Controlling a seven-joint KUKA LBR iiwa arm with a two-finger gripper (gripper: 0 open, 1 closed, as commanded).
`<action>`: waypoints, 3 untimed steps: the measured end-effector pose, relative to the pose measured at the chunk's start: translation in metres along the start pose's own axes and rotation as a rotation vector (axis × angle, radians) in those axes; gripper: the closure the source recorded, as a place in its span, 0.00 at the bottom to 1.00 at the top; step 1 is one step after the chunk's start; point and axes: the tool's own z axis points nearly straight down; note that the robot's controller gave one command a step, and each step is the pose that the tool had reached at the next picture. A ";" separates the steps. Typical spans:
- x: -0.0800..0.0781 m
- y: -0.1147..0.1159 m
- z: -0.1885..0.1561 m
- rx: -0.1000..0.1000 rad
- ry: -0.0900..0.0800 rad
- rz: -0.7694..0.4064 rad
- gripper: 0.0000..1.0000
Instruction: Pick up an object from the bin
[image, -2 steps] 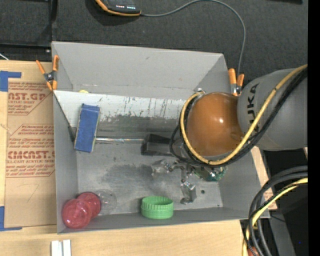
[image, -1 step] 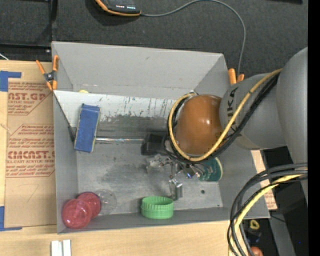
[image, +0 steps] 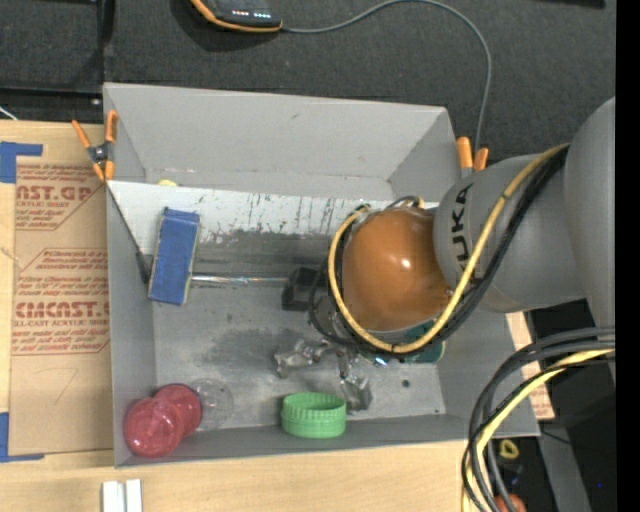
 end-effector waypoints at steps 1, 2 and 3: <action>-0.004 0.001 0.003 0.000 -0.003 0.135 0.00; -0.004 0.015 0.001 0.002 -0.003 0.081 0.00; 0.051 -0.005 -0.023 -0.001 -0.003 -0.010 1.00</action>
Offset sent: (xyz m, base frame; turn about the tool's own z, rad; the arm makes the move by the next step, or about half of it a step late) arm -0.0265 0.0224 0.0025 -0.6184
